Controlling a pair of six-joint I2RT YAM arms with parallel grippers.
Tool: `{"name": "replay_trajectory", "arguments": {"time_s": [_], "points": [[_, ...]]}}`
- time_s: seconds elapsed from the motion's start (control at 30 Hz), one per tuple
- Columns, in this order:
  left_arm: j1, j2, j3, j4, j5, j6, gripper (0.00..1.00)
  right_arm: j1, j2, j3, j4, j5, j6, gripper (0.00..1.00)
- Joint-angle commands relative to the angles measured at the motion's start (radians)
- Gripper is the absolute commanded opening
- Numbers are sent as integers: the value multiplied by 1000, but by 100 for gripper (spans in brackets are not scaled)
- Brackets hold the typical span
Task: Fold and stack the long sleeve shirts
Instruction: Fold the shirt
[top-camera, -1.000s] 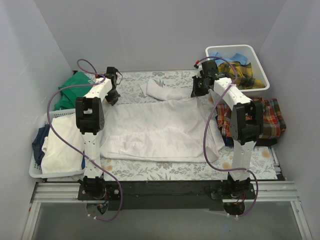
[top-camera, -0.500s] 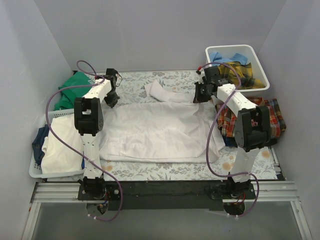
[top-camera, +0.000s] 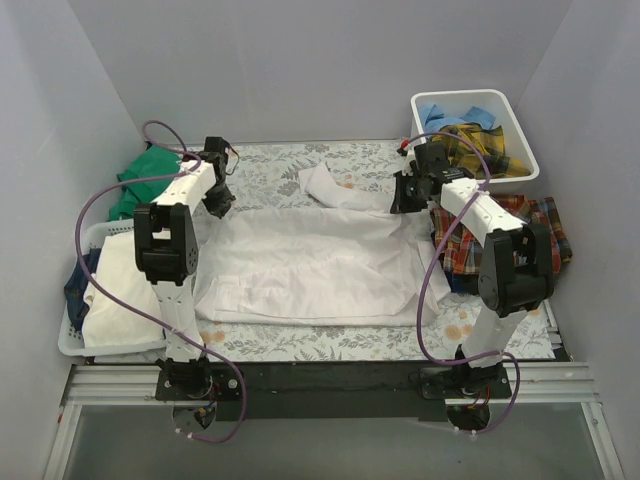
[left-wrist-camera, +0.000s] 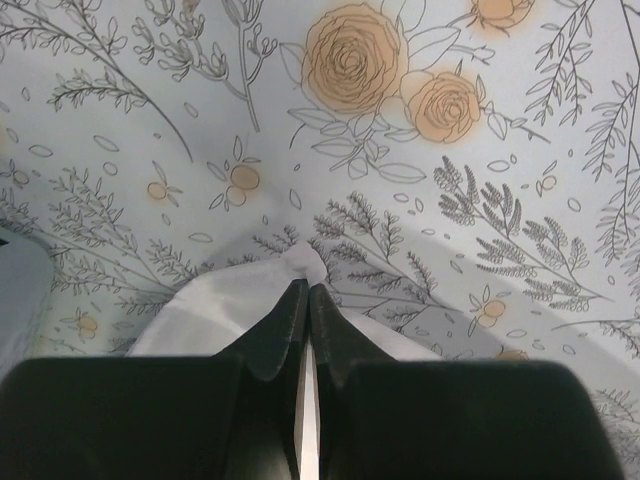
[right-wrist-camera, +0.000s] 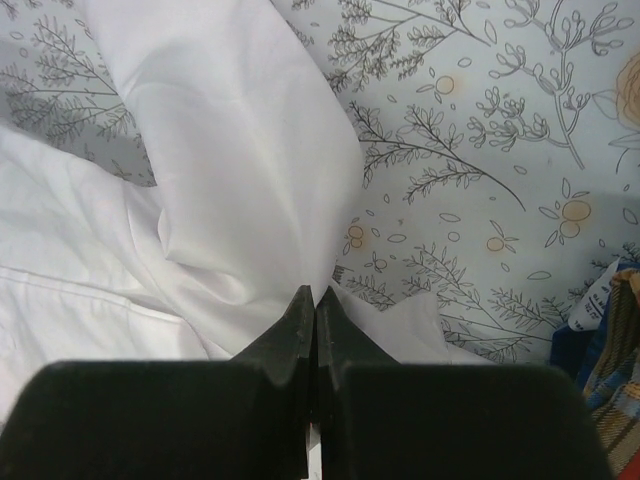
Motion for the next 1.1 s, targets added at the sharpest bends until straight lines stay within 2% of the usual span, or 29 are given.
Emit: {"name": "replay_trajectory", "arguments": {"time_s": [0.0, 0.4, 0.6, 0.87, 1.07], "points": [[6, -124, -56, 10, 5, 17, 0, -10, -54, -54, 34, -8, -12, 1], [6, -240, -185, 30, 24, 4, 0, -10, -105, -133, 48, -17, -12, 1], [6, -274, -144, 64, 33, 0, 0, -8, -118, -163, 59, -25, -9, 1], [7, -266, -44, 38, 17, -3, 0, -8, -111, -117, 62, -28, 3, 1], [6, -337, -192, 49, 2, 10, 0, -8, -131, -119, 60, -54, 0, 1]]}}
